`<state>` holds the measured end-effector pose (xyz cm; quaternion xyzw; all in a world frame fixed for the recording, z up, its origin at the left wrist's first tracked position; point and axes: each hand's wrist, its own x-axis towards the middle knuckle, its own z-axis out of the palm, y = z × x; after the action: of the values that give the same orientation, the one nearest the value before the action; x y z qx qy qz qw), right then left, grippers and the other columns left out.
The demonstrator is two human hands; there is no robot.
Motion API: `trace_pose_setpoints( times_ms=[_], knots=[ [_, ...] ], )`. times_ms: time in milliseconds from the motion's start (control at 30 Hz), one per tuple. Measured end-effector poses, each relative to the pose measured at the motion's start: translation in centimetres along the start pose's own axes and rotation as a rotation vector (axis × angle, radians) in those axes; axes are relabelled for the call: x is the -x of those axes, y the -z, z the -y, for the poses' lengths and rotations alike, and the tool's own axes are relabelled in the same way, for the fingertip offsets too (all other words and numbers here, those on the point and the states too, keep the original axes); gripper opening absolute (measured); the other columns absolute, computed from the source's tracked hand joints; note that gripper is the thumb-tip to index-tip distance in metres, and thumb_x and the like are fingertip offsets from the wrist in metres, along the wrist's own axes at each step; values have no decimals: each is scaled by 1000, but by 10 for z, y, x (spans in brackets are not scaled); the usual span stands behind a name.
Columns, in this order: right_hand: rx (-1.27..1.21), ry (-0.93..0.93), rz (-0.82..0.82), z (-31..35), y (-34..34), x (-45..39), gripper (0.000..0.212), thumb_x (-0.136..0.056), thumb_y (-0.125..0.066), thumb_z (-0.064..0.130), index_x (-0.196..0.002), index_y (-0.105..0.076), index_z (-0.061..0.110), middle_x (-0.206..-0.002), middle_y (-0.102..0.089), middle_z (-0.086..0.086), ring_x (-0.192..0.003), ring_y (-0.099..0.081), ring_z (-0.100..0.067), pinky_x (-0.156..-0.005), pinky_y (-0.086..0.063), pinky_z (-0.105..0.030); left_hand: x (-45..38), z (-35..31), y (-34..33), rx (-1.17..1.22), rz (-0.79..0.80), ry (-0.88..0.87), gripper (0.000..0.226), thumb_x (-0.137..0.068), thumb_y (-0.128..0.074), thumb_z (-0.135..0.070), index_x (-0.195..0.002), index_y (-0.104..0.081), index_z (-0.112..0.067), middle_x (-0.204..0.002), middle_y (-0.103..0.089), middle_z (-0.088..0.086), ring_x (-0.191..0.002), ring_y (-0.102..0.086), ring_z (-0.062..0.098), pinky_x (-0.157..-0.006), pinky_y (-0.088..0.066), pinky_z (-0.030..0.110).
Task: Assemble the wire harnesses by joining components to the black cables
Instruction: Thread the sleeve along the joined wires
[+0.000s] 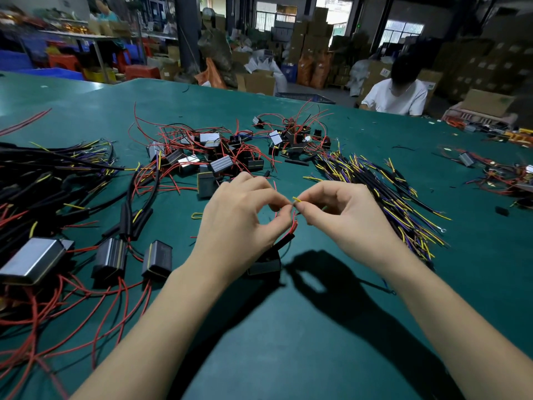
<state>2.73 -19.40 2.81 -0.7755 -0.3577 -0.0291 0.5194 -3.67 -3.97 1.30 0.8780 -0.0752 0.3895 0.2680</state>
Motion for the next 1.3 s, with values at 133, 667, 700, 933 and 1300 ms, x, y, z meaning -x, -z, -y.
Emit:
trace_pose_setpoints(
  times_ms=[133,667,700,933,1300],
  knots=[
    [407,445,-43,-1,4,-1,6,-82,-65,1,-80,-66,6,-76,-60,-3,-69,-53,-11,-68,-42,-16,-3,0,3,347,159,312,15,-85,-69,-19,-71,-71,-24,-72,-67,-10,-78,-58,7,-76,-42,20],
    [-199,-233,170,2,9,-2,13,-90,-61,8,-78,-67,10,-60,-56,-3,-53,-46,-9,-53,-34,-15,4,-8,4,-188,16,-141,12,-82,-66,-27,-81,-66,-15,-77,-63,-5,-76,-59,21,-75,-29,35],
    [-218,-252,180,3,10,-2,14,-90,-61,8,-77,-67,10,-60,-57,-2,-53,-46,-10,-53,-34,-18,4,-8,3,-214,-7,-177,11,-83,-66,-25,-79,-66,-14,-76,-62,-4,-74,-59,23,-74,-30,35],
    [-102,-215,161,1,13,-2,14,-87,-65,7,-75,-68,12,-63,-62,-2,-54,-51,-6,-58,-40,-13,5,-5,-1,-252,-9,-241,17,-85,-62,-25,-74,-68,-14,-71,-64,-3,-70,-59,24,-74,-34,38],
    [526,496,-68,-12,1,1,6,-85,-63,1,-82,-64,6,-78,-59,-1,-70,-55,-15,-67,-43,-25,-2,-6,-5,715,186,703,16,-84,-68,-15,-68,-72,-12,-64,-68,-3,-59,-57,-1,-57,-40,2]
  ],
)
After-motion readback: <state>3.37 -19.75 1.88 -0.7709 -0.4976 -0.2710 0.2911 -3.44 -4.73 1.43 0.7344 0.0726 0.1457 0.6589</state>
